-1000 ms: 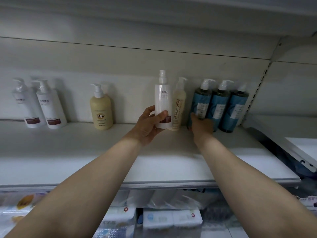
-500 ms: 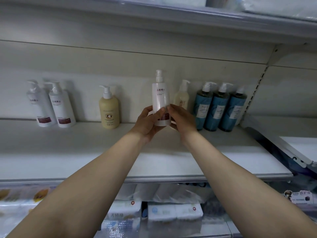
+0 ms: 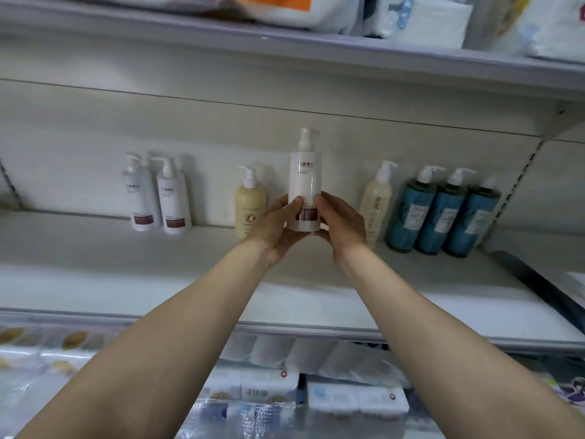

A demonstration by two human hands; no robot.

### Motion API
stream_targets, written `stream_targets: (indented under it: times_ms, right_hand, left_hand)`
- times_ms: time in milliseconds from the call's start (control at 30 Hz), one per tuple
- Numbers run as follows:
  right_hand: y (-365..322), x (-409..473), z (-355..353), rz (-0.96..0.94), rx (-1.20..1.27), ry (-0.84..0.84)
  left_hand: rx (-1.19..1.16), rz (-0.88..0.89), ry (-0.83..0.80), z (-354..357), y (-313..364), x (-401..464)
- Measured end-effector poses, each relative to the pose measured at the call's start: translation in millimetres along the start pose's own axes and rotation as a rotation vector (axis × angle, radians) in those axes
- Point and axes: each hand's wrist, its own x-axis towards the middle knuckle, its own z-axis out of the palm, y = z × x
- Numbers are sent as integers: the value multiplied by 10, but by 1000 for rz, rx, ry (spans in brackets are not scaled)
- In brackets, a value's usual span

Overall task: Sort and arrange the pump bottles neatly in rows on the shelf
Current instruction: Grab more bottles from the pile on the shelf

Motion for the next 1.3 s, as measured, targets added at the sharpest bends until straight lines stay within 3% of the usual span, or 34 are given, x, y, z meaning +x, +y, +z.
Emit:
stream_targets:
  times_ms: [500,1133,1300]
  right_hand:
    - [160,-43,1163,-98,-10,6]
    - [724,-453,2953,-10,-1,10]
    - [809,-593,3290,89,8,-33]
  left_hand:
    - [212,36,3,-1011,740,-190]
    - [246,59,-30,-2609,1638,-609]
    - [274,66,18,-2973,1765,-652]
